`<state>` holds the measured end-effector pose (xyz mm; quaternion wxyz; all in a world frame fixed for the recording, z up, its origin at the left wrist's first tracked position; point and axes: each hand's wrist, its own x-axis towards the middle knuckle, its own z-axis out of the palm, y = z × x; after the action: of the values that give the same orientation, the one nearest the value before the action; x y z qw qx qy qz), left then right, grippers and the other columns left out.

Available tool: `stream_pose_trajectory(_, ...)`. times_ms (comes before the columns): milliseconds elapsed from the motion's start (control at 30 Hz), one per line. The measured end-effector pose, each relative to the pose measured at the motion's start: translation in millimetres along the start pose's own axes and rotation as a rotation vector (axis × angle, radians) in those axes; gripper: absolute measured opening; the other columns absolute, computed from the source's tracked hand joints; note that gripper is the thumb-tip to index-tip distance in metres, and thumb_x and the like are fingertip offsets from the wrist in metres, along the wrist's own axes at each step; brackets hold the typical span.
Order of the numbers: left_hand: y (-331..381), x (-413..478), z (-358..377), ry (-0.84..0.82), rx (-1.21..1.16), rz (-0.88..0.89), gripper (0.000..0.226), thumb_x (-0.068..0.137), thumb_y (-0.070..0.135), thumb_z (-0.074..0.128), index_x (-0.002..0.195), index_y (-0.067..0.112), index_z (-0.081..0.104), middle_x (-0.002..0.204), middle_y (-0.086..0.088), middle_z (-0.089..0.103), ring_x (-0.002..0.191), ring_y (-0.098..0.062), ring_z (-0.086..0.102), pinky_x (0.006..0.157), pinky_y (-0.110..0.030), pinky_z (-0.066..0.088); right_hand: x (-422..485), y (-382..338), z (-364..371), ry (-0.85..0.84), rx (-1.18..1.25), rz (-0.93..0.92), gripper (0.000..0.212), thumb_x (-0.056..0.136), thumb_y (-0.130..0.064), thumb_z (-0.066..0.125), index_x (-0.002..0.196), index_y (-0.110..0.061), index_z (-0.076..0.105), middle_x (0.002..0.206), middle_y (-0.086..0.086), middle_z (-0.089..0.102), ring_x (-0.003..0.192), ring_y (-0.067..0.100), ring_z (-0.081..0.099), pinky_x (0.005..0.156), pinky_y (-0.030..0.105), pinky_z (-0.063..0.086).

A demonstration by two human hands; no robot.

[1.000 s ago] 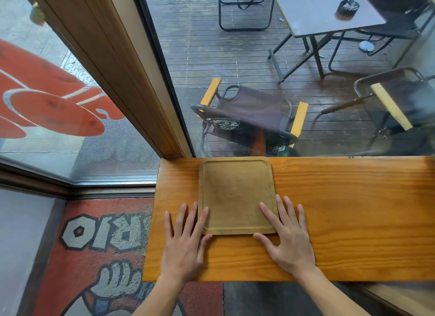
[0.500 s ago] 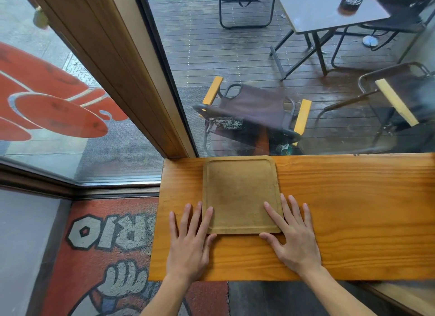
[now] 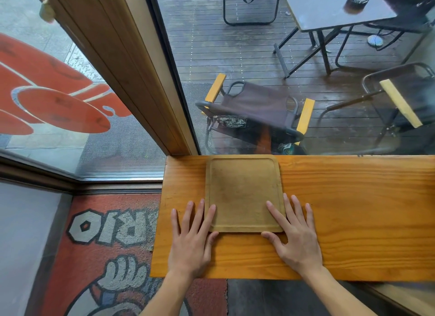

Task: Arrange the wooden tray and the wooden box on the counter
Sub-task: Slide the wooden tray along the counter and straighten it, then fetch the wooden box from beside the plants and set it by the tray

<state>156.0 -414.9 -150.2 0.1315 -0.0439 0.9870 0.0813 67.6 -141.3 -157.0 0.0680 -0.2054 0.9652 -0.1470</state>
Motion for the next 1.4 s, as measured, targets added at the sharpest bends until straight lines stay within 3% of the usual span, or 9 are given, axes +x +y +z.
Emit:
stream_pose_trajectory(533,-0.8,-0.2,4.2,0.038,-0.047,-0.003,0.070,0.096,0.057,0.035,0.158,0.030,0.018,0.168,-0.002,0.016,0.155,-0.029,0.010,0.120,-0.066,0.013,1.0,1.1,-3.7,-0.060,-0.008,0.013,0.074,0.088,-0.070,0.042,0.154,-0.040,0.025,0.164,0.007,0.021,0.155,0.026,0.008,0.123,0.056,0.008)
stream_pose_trajectory(800,12.9,2.5,-39.9,-0.186,-0.136,-0.102,0.078,0.084,0.043,0.051,0.156,0.033,0.025,0.166,0.000,0.019,0.155,-0.026,0.005,0.121,-0.062,0.002,7.7,1.5,-43.4,-0.311,0.216,0.082,0.064,0.090,-0.059,0.048,0.149,-0.054,0.022,0.164,-0.011,0.007,0.155,0.015,-0.002,0.124,0.040,-0.011)
stream_pose_trajectory(867,22.9,8.9,-58.4,-0.263,-0.157,-0.202,0.077,0.081,0.026,0.052,0.154,0.034,0.027,0.167,0.003,0.017,0.156,-0.023,0.001,0.124,-0.055,-0.001,18.0,10.2,-65.6,-0.421,0.369,0.125,0.056,0.093,-0.041,0.054,0.146,-0.050,0.036,0.163,-0.014,0.016,0.154,0.014,0.006,0.125,0.038,-0.002)
stream_pose_trajectory(933,48.1,18.5,-79.9,-0.265,-0.221,-0.355,0.071,0.081,0.012,0.050,0.149,0.027,0.036,0.165,-0.004,0.021,0.155,-0.026,0.005,0.126,-0.049,0.010,30.0,23.1,-96.8,-0.584,0.577,0.292,0.042,0.095,-0.032,0.055,0.137,-0.037,0.055,0.155,-0.008,0.040,0.147,0.018,0.031,0.121,0.038,0.023)
stream_pose_trajectory(1000,88.3,28.6,-98.4,-0.233,-0.242,-0.500,0.066,0.084,0.009,0.049,0.148,0.017,0.037,0.163,-0.013,0.022,0.153,-0.033,0.007,0.125,-0.048,0.014,36.6,43.0,-133.6,-0.658,0.796,0.481,0.034,0.098,-0.034,0.054,0.129,-0.026,0.063,0.138,0.002,0.060,0.126,0.023,0.057,0.098,0.035,0.048)
stream_pose_trajectory(1067,137.8,37.8,-108.5,-0.226,-0.235,-0.514,0.065,0.087,0.010,0.047,0.150,0.012,0.031,0.163,-0.015,0.019,0.152,-0.036,0.005,0.124,-0.048,0.012,27.9,73.3,-171.8,-0.608,0.915,0.575,0.034,0.099,-0.034,0.053,0.125,-0.017,0.065,0.124,0.009,0.067,0.108,0.022,0.067,0.075,0.024,0.051)
stream_pose_trajectory(1133,195.9,48.3,-111.7,-0.243,-0.208,-0.368,0.061,0.090,0.013,0.046,0.149,0.011,0.033,0.161,-0.014,0.025,0.151,-0.034,0.012,0.123,-0.046,0.015,5.3,116.7,-210.9,-0.457,0.976,0.630,0.028,0.099,-0.028,0.054,0.120,-0.015,0.068,0.114,0.005,0.070,0.097,0.016,0.068,0.068,0.014,0.048)
stream_pose_trajectory(1267,331.2,75.7,-115.1,-0.410,-0.288,-0.124,0.061,0.090,0.011,0.045,0.151,0.013,0.034,0.142,-0.012,0.054,0.131,-0.031,0.050,0.105,-0.039,0.042,-56.9,233.9,-282.0,-0.088,0.912,0.811,0.023,0.097,-0.013,0.057,0.116,-0.011,0.070,0.114,0.008,0.070,0.109,0.024,0.064,0.090,0.028,0.049)
stream_pose_trajectory(1400,469.0,93.5,-120.1,-0.607,-0.412,-0.134,0.048,0.096,0.018,0.036,0.143,0.020,0.042,0.142,-0.009,0.055,0.128,-0.030,0.053,0.101,-0.038,0.043,-127.0,358.8,-323.6,0.118,0.717,1.075,0.039,0.099,-0.024,0.053,0.137,-0.013,0.058,0.138,0.008,0.060,0.125,0.028,0.055,0.103,0.037,0.044)
